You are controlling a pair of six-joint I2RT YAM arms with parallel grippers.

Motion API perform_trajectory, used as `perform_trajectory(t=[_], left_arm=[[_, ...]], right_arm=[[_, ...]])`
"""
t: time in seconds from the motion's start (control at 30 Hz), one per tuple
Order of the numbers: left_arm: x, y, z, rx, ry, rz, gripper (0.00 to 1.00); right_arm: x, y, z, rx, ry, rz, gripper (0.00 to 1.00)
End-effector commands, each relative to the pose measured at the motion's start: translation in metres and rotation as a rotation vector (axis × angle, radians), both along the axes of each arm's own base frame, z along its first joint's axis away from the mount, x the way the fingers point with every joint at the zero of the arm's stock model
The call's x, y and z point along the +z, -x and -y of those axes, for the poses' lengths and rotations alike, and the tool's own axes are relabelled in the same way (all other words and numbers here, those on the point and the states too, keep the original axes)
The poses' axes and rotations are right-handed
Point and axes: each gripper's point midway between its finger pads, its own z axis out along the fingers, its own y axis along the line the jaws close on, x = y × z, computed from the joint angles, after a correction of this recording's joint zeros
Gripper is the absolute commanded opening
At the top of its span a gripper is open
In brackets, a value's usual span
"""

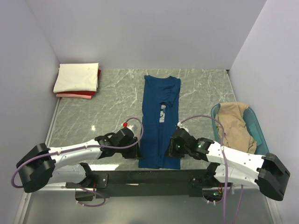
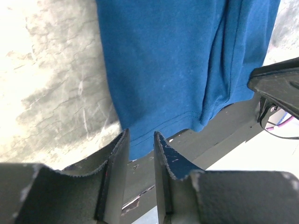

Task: Fold and stack the t-shirts
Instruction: Fold the tshirt

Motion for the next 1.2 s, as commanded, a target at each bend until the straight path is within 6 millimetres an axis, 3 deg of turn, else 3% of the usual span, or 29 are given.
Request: perform_trajectory(t=[0.0, 0.23, 0.6, 0.77, 0.9, 1.0, 1.17], left_arm=[[0.002, 0.0, -0.003, 0.019, 0.015, 0.005, 0.34], [-0.005, 0.007, -0.004, -0.005, 0.023, -0.017, 0.39], [-0.011, 0.014, 0.001, -0.055, 0.038, -0.045, 0.43], [-0.015, 0.018, 0.002, -0.076, 0.043, -0.06, 0.43], [-0.02, 0.02, 0.001, -0.081, 0.035, -0.071, 0.42], [-0.024, 0.021, -0.002, -0.075, 0.019, -0.079, 0.38], [-0.026, 0.021, -0.005, -0.062, 0.012, -0.078, 0.35]], right_arm=[[0.018, -0.012, -0.026, 0.036, -0.092, 0.04, 0.28], [-0.011, -0.001, -0.026, 0.063, -0.059, -0.035, 0.25], [-0.034, 0.018, -0.019, 0.099, -0.023, -0.119, 0.27], [-0.027, 0.017, -0.008, 0.076, 0.013, -0.102, 0.29], [0.004, 0.007, 0.001, 0.028, 0.0, -0.019, 0.4], [0.012, 0.005, 0.019, -0.036, 0.028, 0.009, 0.43], [-0.004, 0.017, 0.044, -0.096, 0.053, -0.044, 0.43]])
